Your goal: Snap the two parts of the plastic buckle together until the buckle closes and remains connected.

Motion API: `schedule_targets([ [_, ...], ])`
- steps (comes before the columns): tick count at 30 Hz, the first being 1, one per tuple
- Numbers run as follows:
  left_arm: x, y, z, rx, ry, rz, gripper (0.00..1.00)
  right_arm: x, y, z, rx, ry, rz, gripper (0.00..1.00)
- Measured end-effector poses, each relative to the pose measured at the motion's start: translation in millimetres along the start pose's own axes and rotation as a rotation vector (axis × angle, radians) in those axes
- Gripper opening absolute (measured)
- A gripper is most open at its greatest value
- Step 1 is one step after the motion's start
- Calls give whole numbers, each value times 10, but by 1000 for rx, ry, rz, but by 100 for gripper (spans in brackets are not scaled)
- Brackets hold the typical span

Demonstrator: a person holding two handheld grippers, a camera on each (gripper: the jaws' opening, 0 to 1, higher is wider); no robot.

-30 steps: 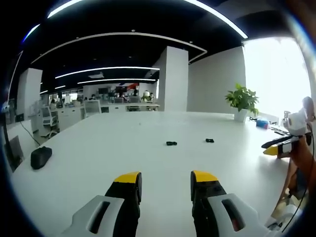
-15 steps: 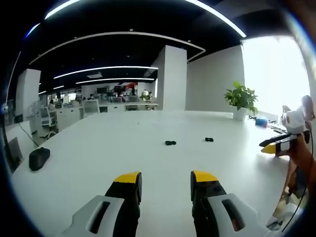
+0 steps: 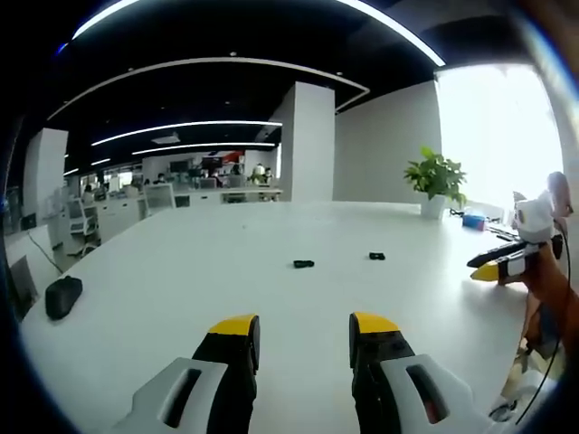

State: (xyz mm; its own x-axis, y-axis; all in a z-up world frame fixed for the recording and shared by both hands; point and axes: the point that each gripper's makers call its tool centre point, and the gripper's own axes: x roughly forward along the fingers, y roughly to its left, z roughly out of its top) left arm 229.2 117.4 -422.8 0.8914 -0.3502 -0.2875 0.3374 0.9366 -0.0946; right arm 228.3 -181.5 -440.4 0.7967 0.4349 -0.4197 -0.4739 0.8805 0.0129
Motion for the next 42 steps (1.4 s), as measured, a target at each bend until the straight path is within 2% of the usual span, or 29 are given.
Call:
schedule_targets([
  [10,43,66,41,-7,2,1,40,44,-25,26,1,10,-2,36],
  [18,94,114,78,-2,2,-5,40,72,-42,143,1,-3,14,36],
  [25,140,117,120,3,1,-18,40,149,-13,240,-12,-9,35,35],
  [35,223,144,117,2,10,-24,40,246,-32,295,-25,-5,48,35],
  [42,274,155,179,19,2,-28,40,318,-41,329,-27,-6,61,34],
])
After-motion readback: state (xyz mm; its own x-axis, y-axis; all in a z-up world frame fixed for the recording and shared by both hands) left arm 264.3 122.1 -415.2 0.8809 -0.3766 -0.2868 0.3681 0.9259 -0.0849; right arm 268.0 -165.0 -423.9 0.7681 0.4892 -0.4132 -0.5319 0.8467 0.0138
